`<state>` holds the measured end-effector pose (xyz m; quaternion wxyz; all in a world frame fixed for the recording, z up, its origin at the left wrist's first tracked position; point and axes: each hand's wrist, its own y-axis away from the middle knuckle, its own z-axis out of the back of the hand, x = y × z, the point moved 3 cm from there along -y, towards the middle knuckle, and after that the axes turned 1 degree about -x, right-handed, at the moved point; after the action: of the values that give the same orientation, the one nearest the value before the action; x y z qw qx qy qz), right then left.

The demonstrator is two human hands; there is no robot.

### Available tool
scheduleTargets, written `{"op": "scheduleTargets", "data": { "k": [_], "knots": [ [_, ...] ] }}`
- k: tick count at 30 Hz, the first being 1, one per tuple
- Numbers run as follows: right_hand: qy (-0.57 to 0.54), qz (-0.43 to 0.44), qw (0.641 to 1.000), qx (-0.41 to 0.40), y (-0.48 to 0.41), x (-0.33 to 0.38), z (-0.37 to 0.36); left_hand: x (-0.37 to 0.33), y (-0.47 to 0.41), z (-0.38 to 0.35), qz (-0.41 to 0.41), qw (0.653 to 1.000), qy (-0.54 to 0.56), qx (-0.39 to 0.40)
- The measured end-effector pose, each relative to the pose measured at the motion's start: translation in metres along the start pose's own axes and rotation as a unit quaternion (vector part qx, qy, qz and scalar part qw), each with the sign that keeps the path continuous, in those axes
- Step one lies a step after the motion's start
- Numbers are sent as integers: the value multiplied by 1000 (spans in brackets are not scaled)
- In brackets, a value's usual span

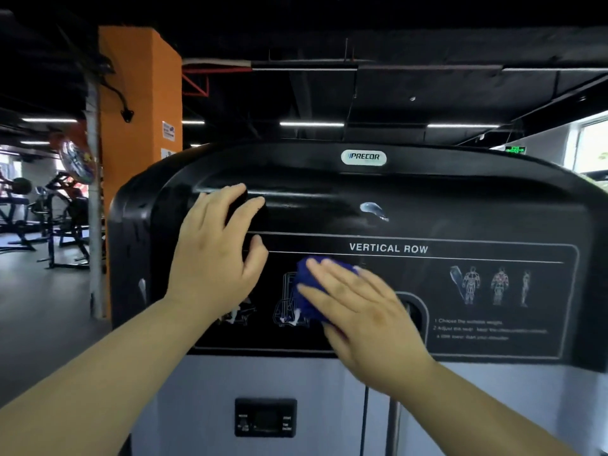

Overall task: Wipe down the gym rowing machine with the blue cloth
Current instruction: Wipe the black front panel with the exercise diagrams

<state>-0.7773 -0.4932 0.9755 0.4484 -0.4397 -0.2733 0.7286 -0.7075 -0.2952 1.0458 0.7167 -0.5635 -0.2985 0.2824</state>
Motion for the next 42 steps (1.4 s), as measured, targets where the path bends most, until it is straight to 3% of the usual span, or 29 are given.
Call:
{"op": "scheduleTargets", "data": {
  "k": [4,7,8,11,13,15,17,18,20,22,26,31,33,37,39,40,42],
  "knots": [
    [-42,-241,962,-123,34,-32,18,-16,-24,-4,-71,997,16,17],
    [-83,-323,932,-139,16,-21,16,-29,-39,-12,-69,997,31,10],
    [-83,-301,943,-116,5,-14,15,-32,-42,-15,-63,997,33,2],
    [-14,-120,993,2,-4,-6,14,-33,-38,-25,-76,997,2,-31],
    [-10,-102,995,6,6,-28,23,-31,-37,-28,-84,996,1,-41],
    [-58,-213,972,-82,20,-51,36,-30,-37,-30,-86,995,2,-43],
    [-118,-365,909,-164,21,-64,47,-30,-37,-30,-82,995,-5,-47],
    [-131,-408,889,-163,12,-63,49,-30,-36,-31,-83,995,-7,-48],
    [-110,-380,911,-117,-17,-47,48,-31,-36,-32,-84,995,-4,-49],
    [-129,-284,948,-68,-41,-27,44,-31,-36,-32,-82,995,-2,-51],
    [-137,-174,975,14,-35,-35,48,-32,-36,-31,-85,995,-5,-51],
    [-163,-338,917,-137,-24,-68,64,-32,-36,-33,-87,995,-8,-58],
    [-144,-314,932,-113,-43,-48,56,-31,-36,-33,-87,994,-7,-58],
    [-106,-150,983,4,-40,-16,33,-30,-35,-33,-87,995,-12,-56],
    [-63,-93,993,20,-18,-30,36,-31,-35,-33,-89,994,-10,-60],
    [-57,-102,993,2,-8,-42,40,-31,-35,-33,-88,994,-8,-61],
    [-89,-215,970,-75,1,-62,52,-31,-35,-35,-89,994,-7,-64]
  ]
}}
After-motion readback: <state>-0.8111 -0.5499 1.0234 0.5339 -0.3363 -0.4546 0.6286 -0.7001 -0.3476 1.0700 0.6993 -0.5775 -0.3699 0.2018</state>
